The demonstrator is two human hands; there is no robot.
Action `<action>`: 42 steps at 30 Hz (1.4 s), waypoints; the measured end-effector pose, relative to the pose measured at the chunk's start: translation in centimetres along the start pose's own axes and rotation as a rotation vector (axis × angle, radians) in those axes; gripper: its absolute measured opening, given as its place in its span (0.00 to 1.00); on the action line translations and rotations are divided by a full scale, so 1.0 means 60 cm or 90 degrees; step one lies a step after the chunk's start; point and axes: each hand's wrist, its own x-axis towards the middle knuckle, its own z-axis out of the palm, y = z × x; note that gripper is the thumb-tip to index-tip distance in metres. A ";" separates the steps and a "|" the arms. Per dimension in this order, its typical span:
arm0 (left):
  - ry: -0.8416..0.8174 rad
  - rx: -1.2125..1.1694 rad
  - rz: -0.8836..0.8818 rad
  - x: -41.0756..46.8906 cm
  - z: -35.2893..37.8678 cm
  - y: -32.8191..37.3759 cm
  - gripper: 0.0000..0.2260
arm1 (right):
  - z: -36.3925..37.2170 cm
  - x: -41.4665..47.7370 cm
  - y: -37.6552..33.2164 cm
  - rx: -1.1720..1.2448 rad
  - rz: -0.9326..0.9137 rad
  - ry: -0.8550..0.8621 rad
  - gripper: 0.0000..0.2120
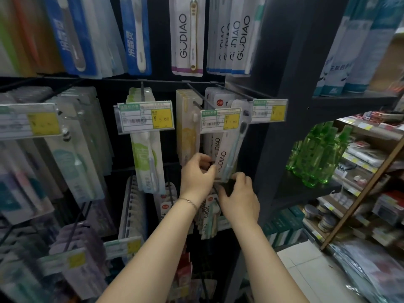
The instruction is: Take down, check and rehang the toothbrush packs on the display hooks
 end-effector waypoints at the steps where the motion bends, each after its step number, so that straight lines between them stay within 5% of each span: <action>1: -0.015 0.035 0.004 -0.007 -0.009 -0.007 0.06 | 0.003 -0.005 0.000 -0.020 -0.016 -0.008 0.16; 12: -0.073 0.396 0.192 -0.122 -0.113 -0.122 0.06 | 0.056 -0.099 -0.007 -0.102 -0.099 -0.009 0.16; 19: -0.076 0.432 0.327 -0.192 -0.149 -0.173 0.04 | 0.100 -0.159 -0.004 -0.135 -0.112 0.017 0.11; 28: -0.081 0.398 0.369 -0.218 -0.172 -0.175 0.08 | 0.141 -0.206 0.015 -0.095 -0.069 -0.055 0.10; 35: -0.209 0.418 0.290 -0.256 -0.147 -0.233 0.09 | 0.179 -0.205 0.034 -0.076 -0.033 -0.146 0.14; 42: -0.296 0.454 0.054 -0.259 -0.131 -0.305 0.08 | 0.212 -0.178 0.055 0.056 -0.008 -0.156 0.13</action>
